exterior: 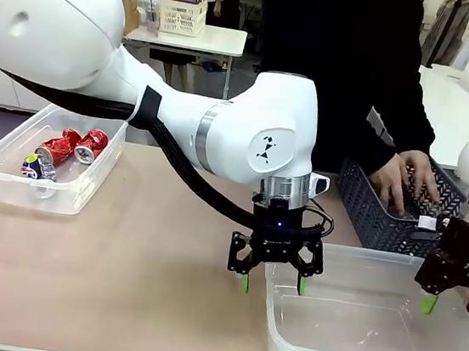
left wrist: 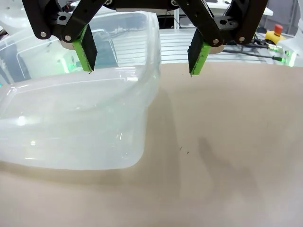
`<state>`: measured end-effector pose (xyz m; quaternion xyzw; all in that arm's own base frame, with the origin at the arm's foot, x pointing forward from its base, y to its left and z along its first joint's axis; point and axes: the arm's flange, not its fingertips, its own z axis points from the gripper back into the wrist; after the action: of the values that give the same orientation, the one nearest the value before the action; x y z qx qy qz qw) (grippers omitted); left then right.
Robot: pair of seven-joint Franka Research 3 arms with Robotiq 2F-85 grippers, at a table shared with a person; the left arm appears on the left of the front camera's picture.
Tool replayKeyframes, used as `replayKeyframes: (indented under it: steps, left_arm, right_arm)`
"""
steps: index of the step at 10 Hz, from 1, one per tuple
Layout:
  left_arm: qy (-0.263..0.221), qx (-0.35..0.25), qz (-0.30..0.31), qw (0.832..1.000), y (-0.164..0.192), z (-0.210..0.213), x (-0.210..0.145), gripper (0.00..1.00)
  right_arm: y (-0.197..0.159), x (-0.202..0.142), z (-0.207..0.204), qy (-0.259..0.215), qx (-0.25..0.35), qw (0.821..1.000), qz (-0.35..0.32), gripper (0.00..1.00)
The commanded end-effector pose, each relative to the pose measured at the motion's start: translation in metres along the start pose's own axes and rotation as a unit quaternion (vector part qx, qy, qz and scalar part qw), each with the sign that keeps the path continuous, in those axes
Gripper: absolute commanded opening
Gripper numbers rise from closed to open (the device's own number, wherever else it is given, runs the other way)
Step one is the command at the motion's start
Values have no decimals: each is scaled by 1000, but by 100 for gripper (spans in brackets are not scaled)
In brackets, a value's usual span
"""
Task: Sort the waste into each basket.
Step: Pick up the Organizing box on the right side of the table and lift it.
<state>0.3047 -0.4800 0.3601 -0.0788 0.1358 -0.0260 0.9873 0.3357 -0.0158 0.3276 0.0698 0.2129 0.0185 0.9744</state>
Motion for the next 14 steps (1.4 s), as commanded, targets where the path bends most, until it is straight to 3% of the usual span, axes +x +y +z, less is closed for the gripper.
replayKeyframes:
  steps: [1,2,3,4,5,6,7,8,10,11,12,14]
  left_arm:
    - [-2,12,13,1000,-5,1,3,67]
    - [0,16,12,1000,-5,1,3,40]
    - [3,19,13,1000,-5,1,3,7]
    - [8,23,13,1000,-6,0,4,0]
    - [11,23,15,1000,-7,-1,4,0]
    - [13,23,16,1000,-6,0,4,0]
    - [13,24,16,1000,-7,0,4,3]
    - [12,22,15,1000,-7,0,4,0]
    - [11,20,11,1000,-7,0,4,0]
    - [10,19,11,1000,-7,1,4,0]
    - [10,18,12,1000,-7,1,4,0]
    - [10,15,11,1000,-6,3,2,0]
  right_arm:
    - [4,-80,-79,-40,4,999,11,100]
    - [7,-90,-72,-51,-2,999,14,100]
    - [11,-98,-68,-59,-8,998,16,100]
    - [14,-101,-67,-59,-10,998,22,100]
    - [15,-102,-68,-57,-11,998,24,90]
    - [14,-101,-69,-51,-8,998,26,45]
    - [14,-100,-71,-46,-11,999,24,34]
    - [14,-100,-72,-43,-12,999,25,0]
    - [12,-102,-71,-46,-14,999,21,0]
    - [12,-101,-71,-47,-15,999,20,7]
    - [12,-101,-71,-48,-15,999,20,0]
    - [12,-102,-70,-51,-13,998,20,0]
